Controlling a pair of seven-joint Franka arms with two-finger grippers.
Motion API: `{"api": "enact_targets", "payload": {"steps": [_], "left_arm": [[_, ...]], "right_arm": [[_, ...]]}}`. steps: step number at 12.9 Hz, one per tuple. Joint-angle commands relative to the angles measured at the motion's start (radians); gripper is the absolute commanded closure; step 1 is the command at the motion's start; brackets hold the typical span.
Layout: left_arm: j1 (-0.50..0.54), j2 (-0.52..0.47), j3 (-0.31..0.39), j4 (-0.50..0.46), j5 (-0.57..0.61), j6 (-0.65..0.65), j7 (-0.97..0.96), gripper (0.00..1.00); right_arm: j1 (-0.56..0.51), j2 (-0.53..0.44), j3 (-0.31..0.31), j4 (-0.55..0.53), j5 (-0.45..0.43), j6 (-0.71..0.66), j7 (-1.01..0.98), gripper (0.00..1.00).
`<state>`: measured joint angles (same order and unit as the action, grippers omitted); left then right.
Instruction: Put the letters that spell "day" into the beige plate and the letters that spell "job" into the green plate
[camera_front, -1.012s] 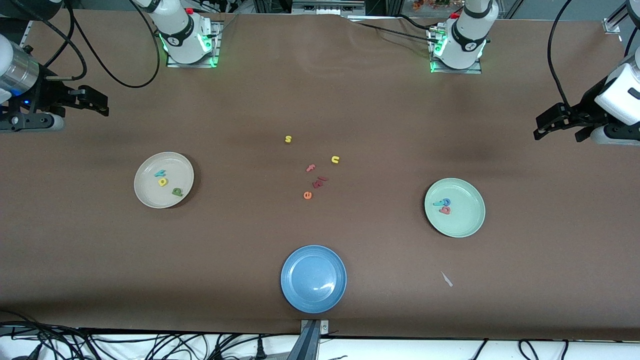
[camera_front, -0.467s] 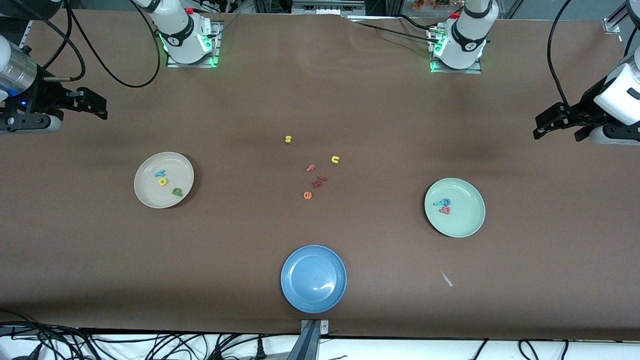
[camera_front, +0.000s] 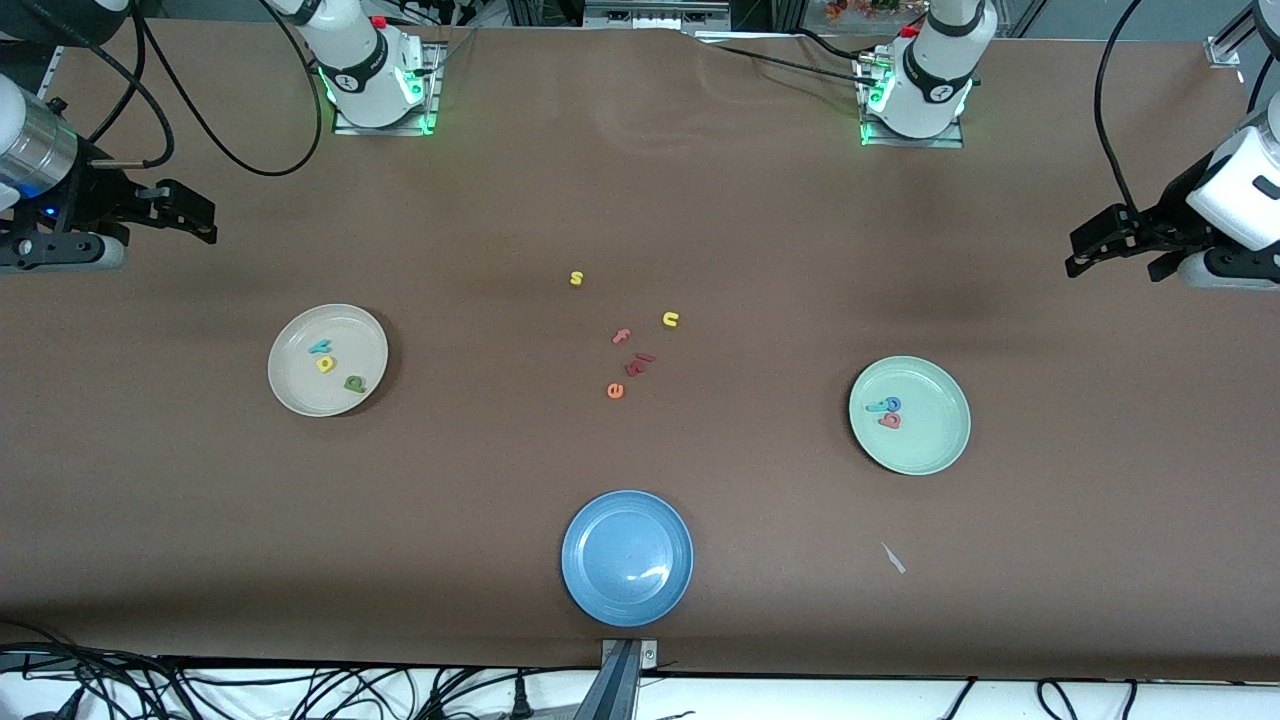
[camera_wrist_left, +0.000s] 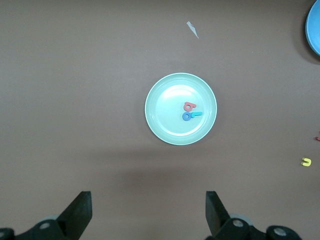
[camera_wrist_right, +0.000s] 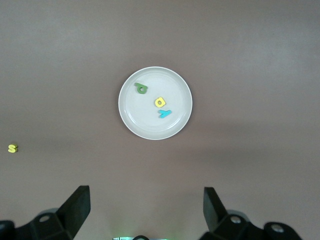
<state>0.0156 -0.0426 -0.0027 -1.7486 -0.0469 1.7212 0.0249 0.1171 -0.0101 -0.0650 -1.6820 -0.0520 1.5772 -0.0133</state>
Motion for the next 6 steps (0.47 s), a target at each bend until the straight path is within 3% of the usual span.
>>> {"api": "enact_targets", "payload": {"steps": [1,6], "left_arm": [[0.004,-0.007,-0.006,0.012,-0.021,-0.037,0.010,0.00],[0.004,-0.005,-0.005,0.017,-0.021,-0.037,0.010,0.00]], "right_arm": [[-0.005,0.004,0.005,0.019,-0.003,-0.009,0.000,0.00],[-0.007,0.008,0.004,0.019,-0.003,-0.008,-0.007,0.00]]}}
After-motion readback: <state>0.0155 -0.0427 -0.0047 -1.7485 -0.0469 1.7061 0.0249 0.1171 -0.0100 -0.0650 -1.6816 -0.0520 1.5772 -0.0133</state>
